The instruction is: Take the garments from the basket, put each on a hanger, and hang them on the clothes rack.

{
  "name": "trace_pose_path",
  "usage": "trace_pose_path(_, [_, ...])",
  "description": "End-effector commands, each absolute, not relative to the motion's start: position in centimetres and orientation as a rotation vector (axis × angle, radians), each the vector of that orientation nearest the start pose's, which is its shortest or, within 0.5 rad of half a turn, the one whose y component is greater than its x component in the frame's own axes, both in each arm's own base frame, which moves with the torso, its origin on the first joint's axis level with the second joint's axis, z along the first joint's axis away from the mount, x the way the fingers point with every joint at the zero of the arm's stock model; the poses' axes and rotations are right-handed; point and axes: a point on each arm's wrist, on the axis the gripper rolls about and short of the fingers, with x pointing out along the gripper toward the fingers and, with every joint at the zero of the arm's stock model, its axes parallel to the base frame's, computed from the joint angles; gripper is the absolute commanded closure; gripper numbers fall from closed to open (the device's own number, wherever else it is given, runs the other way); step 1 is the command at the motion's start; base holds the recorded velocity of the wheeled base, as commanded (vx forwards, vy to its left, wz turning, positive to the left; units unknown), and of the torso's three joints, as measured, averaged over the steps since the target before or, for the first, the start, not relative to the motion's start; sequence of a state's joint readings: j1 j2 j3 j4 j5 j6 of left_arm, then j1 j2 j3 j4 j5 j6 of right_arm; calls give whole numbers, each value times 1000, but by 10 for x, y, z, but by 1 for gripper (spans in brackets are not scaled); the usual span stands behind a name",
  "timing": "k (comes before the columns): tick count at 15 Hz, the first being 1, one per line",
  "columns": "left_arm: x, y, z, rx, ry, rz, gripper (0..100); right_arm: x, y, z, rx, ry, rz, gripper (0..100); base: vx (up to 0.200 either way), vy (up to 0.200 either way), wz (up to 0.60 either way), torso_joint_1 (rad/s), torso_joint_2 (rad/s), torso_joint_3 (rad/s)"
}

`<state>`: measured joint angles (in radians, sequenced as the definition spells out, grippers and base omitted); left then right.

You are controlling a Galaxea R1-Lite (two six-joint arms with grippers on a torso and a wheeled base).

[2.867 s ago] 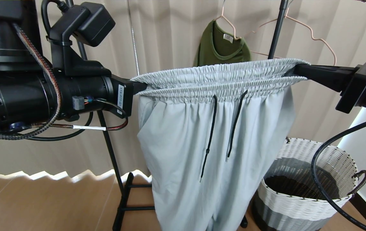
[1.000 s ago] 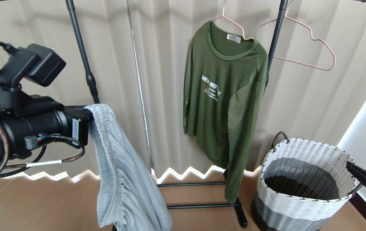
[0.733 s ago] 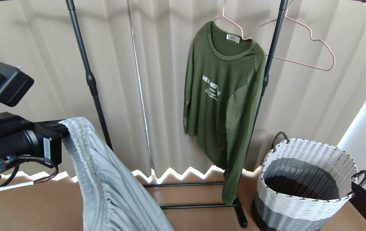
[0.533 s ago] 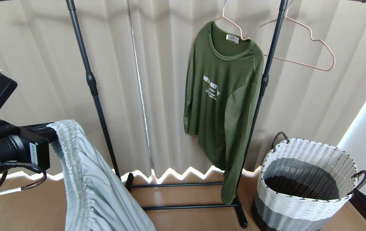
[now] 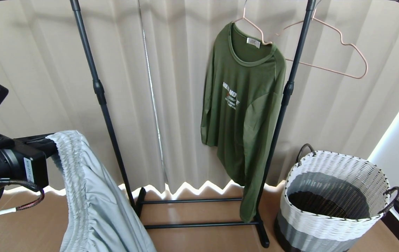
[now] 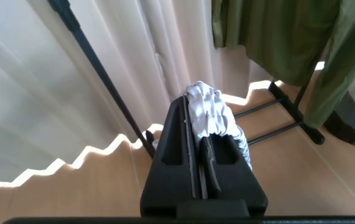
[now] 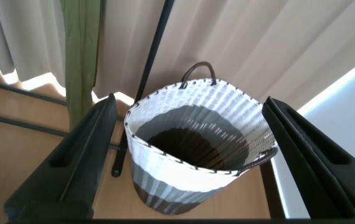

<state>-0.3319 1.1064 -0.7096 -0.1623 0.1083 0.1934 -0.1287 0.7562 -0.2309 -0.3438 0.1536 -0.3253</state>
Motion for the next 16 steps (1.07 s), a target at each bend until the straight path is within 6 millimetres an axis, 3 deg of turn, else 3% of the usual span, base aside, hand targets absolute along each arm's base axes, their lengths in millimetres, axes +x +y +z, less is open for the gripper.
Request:
trace_pose_path(1, [148,-49,245,244,213,-245,100,72,-6,168,-295,166,55,0,0,0,0,46,-388,-339])
trace_pose_path(9, [148,-49,231,279,200,-251,100,76,-6,180,-237,136,50,0,0,0,0,96,-474,-341])
trace_pose_path(16, [146,-49,233,280,184,-281,100,76,-6,176,-229,151,47,0,0,0,0,165,-486,-320])
